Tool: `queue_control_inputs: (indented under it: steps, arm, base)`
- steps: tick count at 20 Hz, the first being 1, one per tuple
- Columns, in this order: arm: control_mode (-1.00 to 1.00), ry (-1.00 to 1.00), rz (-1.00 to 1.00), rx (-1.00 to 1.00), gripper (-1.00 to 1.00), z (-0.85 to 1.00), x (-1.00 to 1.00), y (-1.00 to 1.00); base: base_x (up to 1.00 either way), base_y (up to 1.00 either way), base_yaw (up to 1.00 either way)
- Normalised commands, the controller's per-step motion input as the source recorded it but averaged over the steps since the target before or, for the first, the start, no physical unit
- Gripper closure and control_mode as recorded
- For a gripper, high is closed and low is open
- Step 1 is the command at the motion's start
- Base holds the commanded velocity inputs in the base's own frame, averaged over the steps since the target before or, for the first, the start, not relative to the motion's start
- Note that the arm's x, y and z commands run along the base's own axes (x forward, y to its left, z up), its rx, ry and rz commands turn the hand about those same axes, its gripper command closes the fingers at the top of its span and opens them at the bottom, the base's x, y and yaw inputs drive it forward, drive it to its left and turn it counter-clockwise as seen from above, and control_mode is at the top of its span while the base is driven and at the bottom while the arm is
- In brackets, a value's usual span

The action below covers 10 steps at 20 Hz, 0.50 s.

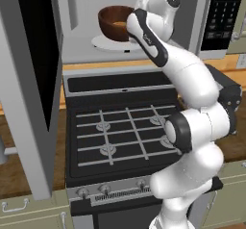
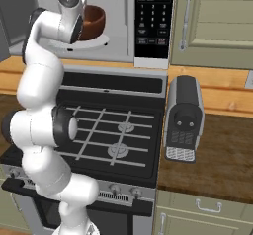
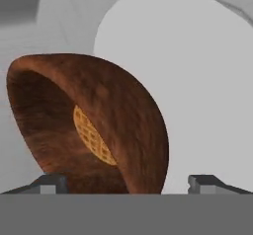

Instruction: Open the microwave, place the bowl with waffle inside the microwave, then close the microwave door and turn it on.

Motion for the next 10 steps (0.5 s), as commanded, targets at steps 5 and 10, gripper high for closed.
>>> queue_control_inputs:
  steps: [5, 10]
  arm:
    - [-1.00, -0.29, 0.00, 0.01, -1.00, 0.17, -0.80, 0.00]
    - [-1.00, -0.19, 0.00, 0.00, -1.00, 0.60, -1.00, 0.00]
  base:
    - [0.00, 0.00, 0.00]
    - [0.00, 0.00, 0.00]
